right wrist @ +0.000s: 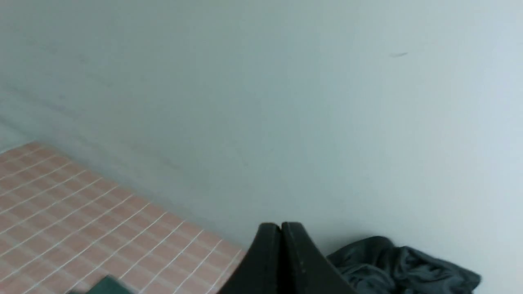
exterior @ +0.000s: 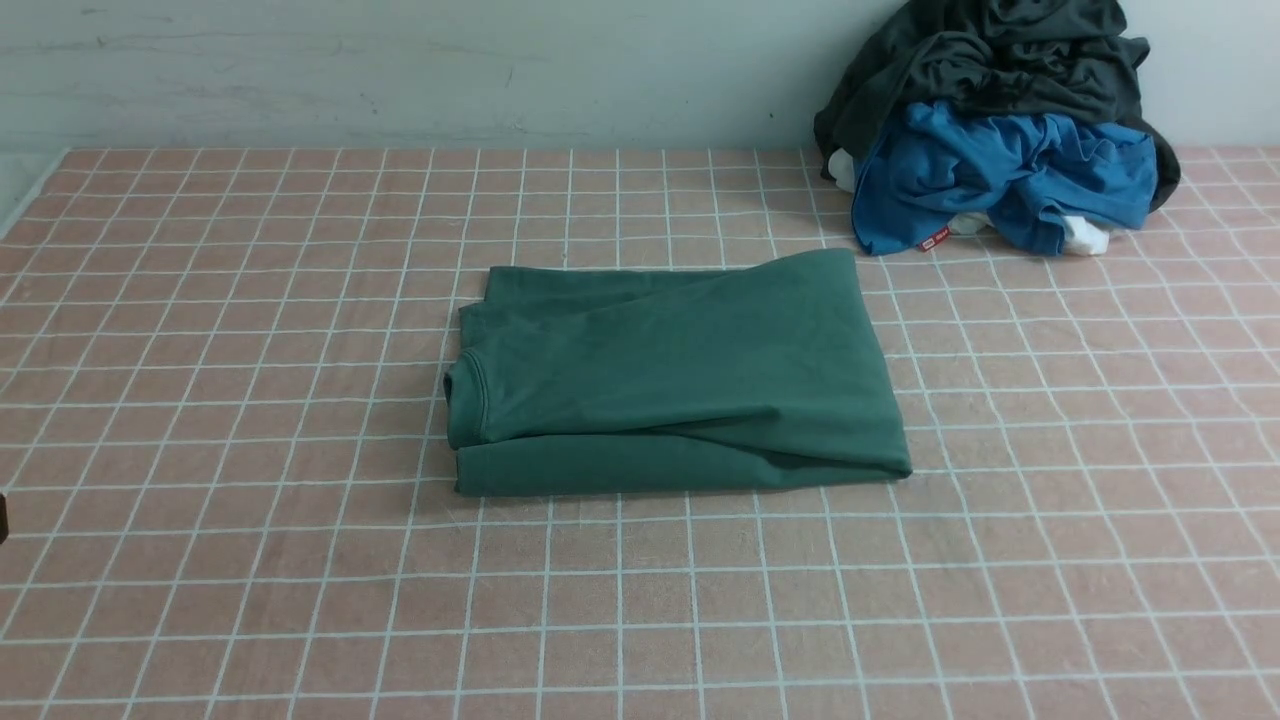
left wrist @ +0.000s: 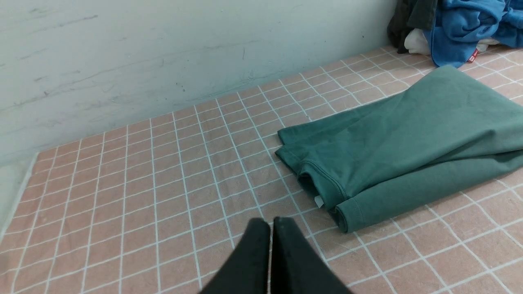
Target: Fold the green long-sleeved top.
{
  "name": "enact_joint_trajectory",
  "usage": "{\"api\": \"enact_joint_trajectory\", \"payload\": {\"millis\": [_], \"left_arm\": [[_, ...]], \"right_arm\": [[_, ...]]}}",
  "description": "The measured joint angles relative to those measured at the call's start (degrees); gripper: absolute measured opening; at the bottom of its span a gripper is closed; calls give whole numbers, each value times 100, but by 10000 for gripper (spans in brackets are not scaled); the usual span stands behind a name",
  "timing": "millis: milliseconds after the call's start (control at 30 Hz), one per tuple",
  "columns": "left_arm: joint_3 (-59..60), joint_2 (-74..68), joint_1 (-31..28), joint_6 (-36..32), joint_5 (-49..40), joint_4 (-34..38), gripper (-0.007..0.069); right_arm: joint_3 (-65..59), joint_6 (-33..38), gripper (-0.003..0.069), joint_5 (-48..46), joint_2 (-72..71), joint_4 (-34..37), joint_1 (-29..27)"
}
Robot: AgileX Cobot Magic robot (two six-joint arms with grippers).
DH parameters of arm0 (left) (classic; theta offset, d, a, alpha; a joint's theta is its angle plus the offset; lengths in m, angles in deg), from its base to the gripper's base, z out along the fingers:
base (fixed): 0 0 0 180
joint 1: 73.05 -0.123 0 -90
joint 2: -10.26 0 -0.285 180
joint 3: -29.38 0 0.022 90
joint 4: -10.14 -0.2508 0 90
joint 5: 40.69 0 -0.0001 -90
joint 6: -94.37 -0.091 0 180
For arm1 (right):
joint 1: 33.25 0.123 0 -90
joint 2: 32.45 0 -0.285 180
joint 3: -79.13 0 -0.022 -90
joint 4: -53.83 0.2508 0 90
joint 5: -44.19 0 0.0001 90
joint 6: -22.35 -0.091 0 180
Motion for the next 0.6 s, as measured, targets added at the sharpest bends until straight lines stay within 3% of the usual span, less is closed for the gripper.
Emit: {"api": "enact_joint_trajectory", "payload": {"millis": [200,333,500,600], "left_arm": [[0,-1,0,0,-6,0,-4],[0,-1,0,0,-6,0,-4],[0,-1,0,0,-6,0,-3],[0,-1,0,0,-6,0,-3]], "right_arm": [[-2951,126,-14,3883,-1277,366,182],[-3899,121,-14,5876,-2095,-221,529],[-4245,121,-14,6174,-2937,-1296,694],[-4391,121,-14,5453,-3529,-1551,700]]}}
